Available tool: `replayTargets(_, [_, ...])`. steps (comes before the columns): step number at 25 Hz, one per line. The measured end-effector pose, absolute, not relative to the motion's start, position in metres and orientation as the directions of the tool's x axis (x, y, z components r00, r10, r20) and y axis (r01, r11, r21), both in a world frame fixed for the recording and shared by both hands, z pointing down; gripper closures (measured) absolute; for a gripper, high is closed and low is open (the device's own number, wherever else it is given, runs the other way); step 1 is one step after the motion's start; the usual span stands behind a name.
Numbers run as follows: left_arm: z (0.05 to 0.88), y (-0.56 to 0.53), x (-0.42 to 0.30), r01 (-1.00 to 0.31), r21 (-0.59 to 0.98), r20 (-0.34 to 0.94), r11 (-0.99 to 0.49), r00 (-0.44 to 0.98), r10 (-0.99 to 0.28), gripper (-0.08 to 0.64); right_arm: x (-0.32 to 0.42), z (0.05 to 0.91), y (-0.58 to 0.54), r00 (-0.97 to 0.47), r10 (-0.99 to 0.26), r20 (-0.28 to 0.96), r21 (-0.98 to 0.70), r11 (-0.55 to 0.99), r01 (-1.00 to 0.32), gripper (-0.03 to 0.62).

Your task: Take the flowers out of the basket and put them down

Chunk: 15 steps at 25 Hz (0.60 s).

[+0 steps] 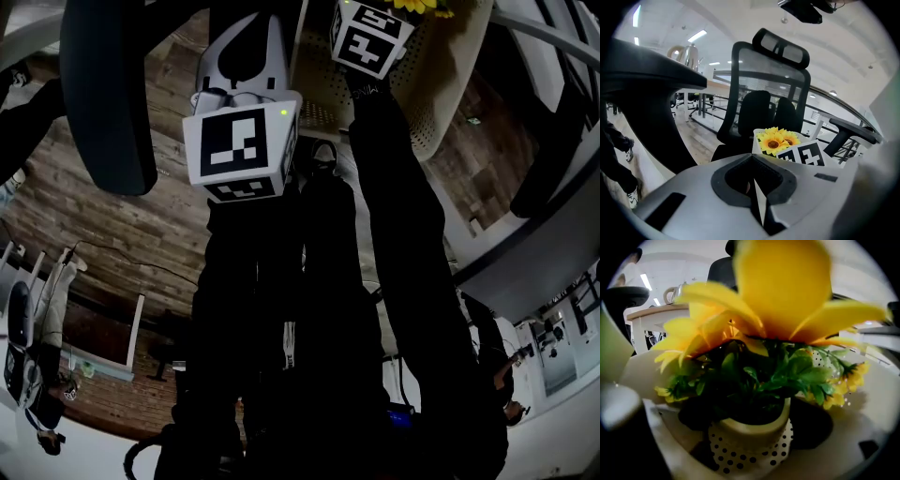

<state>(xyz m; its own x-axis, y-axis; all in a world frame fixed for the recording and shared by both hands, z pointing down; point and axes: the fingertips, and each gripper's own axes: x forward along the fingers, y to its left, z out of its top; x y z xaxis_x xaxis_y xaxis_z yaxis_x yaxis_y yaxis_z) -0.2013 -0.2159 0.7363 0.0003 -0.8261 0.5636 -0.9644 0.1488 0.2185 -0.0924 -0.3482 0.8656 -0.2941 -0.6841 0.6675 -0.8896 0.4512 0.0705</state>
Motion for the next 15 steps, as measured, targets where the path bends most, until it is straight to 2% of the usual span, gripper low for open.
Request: replayTargets(15, [0.739, -0.204, -0.200, -0.962, 0.209, 0.533, 0.178, -0.041, -0.845, 0.560, -0.101, 0.870, -0.370, -0.313, -0.757, 0.574, 0.069, 0.426, -0.902, 0.089])
